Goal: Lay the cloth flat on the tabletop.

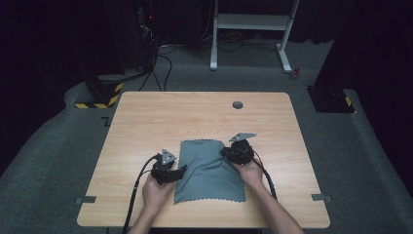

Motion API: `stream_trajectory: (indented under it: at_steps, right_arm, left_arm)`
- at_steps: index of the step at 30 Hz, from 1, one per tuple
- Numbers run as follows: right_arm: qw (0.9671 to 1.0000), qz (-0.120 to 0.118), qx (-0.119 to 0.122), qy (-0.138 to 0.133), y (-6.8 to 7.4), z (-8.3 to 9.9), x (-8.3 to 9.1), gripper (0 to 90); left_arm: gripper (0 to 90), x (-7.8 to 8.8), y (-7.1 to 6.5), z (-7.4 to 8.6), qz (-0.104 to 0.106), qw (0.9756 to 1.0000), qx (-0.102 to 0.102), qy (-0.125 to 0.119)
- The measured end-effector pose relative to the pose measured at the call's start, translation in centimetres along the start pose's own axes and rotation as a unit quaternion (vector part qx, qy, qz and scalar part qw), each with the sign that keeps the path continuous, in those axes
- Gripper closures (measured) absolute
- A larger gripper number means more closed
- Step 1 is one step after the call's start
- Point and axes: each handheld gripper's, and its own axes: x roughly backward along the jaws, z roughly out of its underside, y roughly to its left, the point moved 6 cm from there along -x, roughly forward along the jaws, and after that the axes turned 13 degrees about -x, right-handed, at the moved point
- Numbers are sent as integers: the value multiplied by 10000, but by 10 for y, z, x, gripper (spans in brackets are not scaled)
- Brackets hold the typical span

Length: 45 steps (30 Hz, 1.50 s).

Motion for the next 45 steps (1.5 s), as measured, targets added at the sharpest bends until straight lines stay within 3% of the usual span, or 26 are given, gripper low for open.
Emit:
stream_trajectory:
  at_steps: [2, 5, 10, 13, 16, 22, 26, 30, 35, 37, 39, 42, 45]
  right_arm:
    - [10000, 27, 20, 64, 1, 1, -2, 888]
    - [9998, 108, 133, 48, 0, -1, 0, 898]
    - [9989, 366, 126, -256, -7, -12, 13, 899]
    - [9971, 631, 136, -408, -18, -20, 21, 899]
    - [9943, 1016, 53, -303, -35, -24, 19, 899]
    - [9904, 1363, -238, -65, -67, -16, 2, 898]
    - [9896, 1405, -194, -241, -66, -19, 2, 843]
    - [9906, 1312, -226, -328, -60, -20, 8, 809]
    - [9924, 1201, -53, -263, -50, -18, 13, 777]
    - [9925, 1206, -62, -189, -49, -15, 10, 768]
    - [9918, 1269, -101, -135, -53, -12, 7, 759]
    - [9911, 1304, -261, -107, -58, -10, 3, 754]
    - [9904, 1358, -235, -73, -59, -9, 1, 762]
  left_arm:
    - [404, 0, 0, 0, 0, 10000, 0, 0]
    - [404, 0, 0, 0, 1, 10000, 0, -1]
    - [404, 0, 0, 0, -4, 10000, 15, -10]
    - [404, 0, 0, 0, 3, 10000, 1, -7]
    - [403, 0, 0, 0, 27, 10000, 16, 0]
    - [420, -1, 1, -1, 108, 9999, 35, -60]
    - [462, -4, 10, -7, 199, 9997, 65, 80]
    - [474, -14, 26, -19, 133, 9997, 172, 150]
    - [489, -33, 42, -29, 93, 9989, 388, 231]
    - [498, -39, 46, -33, 44, 9988, 384, 293]
    - [516, -43, 49, -36, -49, 9990, 400, 208]
    - [528, -51, 53, -41, -123, 9985, 329, 410]
    - [556, -57, 56, -48, -161, 9983, 254, 496]
